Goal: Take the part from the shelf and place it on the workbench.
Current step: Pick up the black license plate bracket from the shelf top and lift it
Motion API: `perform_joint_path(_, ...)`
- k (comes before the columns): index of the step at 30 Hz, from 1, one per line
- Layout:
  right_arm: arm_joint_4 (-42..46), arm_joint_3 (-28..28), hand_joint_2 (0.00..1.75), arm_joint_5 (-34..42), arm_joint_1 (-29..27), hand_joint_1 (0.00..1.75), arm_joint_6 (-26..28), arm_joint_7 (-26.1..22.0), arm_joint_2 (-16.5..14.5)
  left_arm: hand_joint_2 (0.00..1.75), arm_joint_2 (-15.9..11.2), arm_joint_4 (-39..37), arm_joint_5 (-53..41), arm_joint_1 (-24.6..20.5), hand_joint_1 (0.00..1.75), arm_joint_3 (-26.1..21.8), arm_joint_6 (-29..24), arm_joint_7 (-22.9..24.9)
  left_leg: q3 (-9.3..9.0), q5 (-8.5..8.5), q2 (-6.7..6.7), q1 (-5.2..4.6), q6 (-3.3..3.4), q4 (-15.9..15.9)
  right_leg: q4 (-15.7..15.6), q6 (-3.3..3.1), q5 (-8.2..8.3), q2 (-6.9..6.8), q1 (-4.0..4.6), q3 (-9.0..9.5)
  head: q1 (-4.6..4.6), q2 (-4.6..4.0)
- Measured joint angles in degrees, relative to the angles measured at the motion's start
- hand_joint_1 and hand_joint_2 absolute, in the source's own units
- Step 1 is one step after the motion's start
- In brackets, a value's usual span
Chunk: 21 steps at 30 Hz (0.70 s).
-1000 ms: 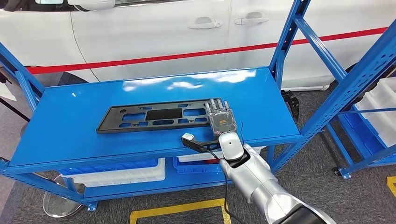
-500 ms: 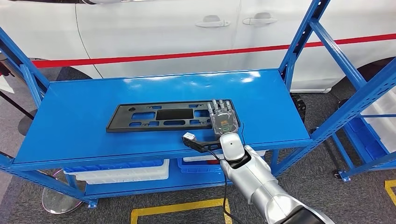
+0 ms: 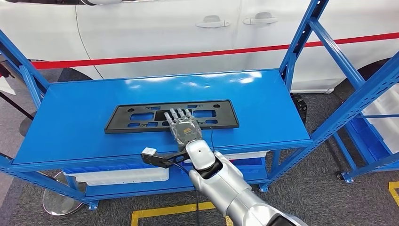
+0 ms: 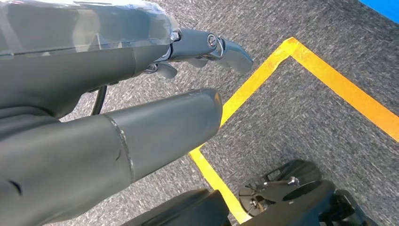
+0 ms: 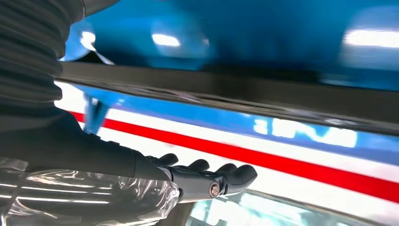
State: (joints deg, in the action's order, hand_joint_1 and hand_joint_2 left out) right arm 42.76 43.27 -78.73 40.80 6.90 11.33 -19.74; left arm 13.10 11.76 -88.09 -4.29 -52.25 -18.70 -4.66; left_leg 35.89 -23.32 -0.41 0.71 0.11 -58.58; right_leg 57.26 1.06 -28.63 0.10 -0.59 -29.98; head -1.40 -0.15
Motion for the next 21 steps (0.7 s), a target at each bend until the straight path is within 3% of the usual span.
perform_joint_path(7, 0.65, 4.82, 1.75, 2.91, -0.14, 0.00, 0.85, 1.36, -0.08, 0.00, 0.01, 0.00, 0.55, 0.03, 0.00, 0.19, 0.05, 0.73, 0.00, 0.00, -0.03, 0.02, 0.00, 0.02, 0.02, -0.02, -0.03, -0.05, -0.07, 0.01, 0.01, 0.00)
perform_joint_path(21, -1.56, 6.73, 1.75, 3.30, -0.28, 0.00, 2.18, 1.70, -0.08, 0.00, 0.01, 0.00, 0.73, 0.04, 0.00, 0.19, 0.32, 0.15, 0.00, 0.00, -0.04, 0.00, 0.00, 0.01, 0.02, -0.01, -0.02, -0.05, -0.11, 0.04, 0.01, 0.00)
